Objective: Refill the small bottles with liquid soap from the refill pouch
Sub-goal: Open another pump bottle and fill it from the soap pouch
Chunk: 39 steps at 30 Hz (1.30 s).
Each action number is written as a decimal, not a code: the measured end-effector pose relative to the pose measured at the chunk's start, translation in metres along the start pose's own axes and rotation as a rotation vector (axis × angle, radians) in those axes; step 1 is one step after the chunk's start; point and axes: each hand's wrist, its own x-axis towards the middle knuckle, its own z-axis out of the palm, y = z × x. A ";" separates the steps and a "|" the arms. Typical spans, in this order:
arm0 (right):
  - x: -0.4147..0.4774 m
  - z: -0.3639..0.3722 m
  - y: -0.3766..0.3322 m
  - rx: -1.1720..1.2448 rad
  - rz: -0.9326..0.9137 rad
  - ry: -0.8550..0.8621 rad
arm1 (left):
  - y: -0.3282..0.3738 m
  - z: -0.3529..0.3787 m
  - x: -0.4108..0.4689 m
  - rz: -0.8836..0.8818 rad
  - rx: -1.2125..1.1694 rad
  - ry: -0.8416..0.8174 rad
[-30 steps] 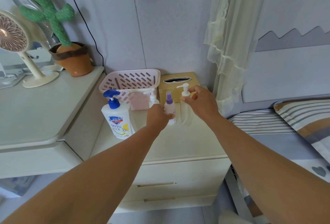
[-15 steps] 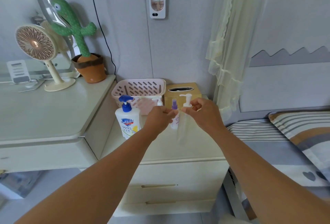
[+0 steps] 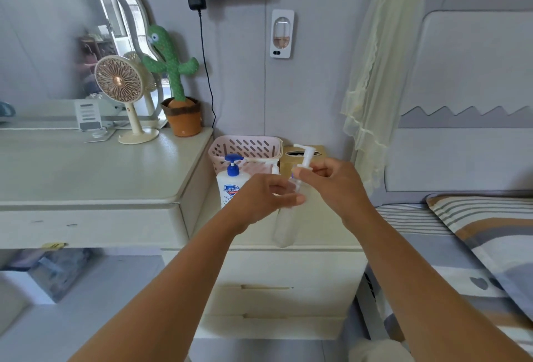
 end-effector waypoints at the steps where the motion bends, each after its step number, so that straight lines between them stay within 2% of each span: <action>1: -0.006 0.002 -0.004 0.013 0.003 0.001 | 0.000 -0.002 -0.006 0.004 -0.006 -0.002; 12: -0.068 0.022 -0.035 0.087 0.059 0.017 | 0.000 -0.002 -0.084 0.123 0.084 0.137; 20: -0.099 0.036 -0.050 0.169 0.088 0.029 | 0.007 -0.008 -0.125 0.164 0.002 0.176; 24: -0.106 0.035 -0.057 0.121 0.049 0.041 | 0.008 -0.009 -0.129 0.159 0.057 0.156; 29: -0.109 0.032 -0.055 0.095 0.006 0.044 | 0.010 -0.006 -0.136 0.177 -0.013 0.073; 39: -0.115 0.023 -0.046 0.221 0.011 -0.003 | 0.009 0.000 -0.139 0.167 0.019 -0.005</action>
